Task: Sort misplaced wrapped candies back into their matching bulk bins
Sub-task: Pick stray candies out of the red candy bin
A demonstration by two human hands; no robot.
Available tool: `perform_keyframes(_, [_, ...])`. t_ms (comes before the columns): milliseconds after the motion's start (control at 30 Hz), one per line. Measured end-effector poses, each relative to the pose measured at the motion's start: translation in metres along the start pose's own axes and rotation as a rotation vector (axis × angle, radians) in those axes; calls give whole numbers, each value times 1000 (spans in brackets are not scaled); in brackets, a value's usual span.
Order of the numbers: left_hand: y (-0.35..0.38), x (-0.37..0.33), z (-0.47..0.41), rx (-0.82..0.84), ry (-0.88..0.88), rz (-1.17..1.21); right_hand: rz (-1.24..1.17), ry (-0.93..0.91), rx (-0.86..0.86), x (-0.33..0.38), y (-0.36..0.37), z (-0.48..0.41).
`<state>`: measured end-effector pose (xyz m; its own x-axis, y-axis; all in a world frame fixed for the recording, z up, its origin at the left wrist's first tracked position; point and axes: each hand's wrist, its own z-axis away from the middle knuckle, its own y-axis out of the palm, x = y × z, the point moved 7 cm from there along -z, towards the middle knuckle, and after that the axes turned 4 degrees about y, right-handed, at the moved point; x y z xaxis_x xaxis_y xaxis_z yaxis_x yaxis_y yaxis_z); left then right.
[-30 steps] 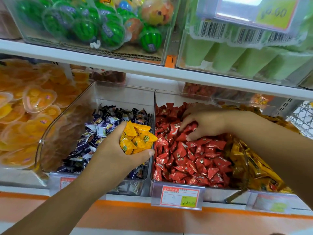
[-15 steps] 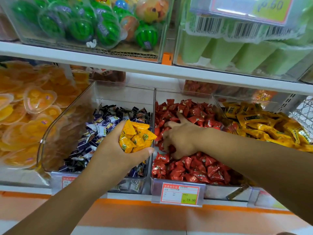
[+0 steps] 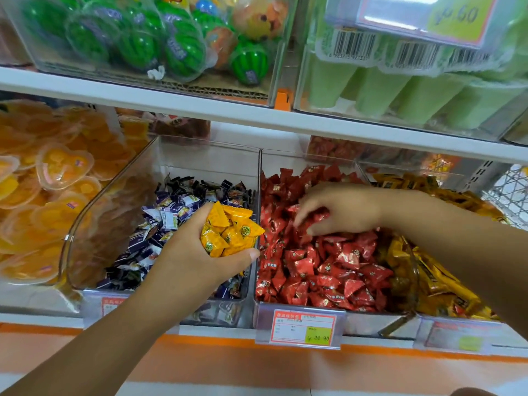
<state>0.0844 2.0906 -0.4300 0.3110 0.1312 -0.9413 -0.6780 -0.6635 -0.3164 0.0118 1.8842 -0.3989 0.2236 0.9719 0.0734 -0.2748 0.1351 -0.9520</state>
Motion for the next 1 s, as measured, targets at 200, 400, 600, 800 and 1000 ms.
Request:
perform_keyframes(200, [0,3,-1,-2,-31,36,-79,160,7,-4,-38,45])
perform_keyframes(400, [-3,6,1,-26,-67,-6,170,413,341,-15,38,25])
perform_keyframes(600, [-5,7,0,-44,-86,-25,-163,321,125,0,45,-17])
perform_keyframes(800, [-4,6,0,-48,-76,-16,-419,129,-14,12,-4,-4])
perform_keyframes(1000, [-2,3,0,-48,-60,-8,-174,392,327,-22,6,28])
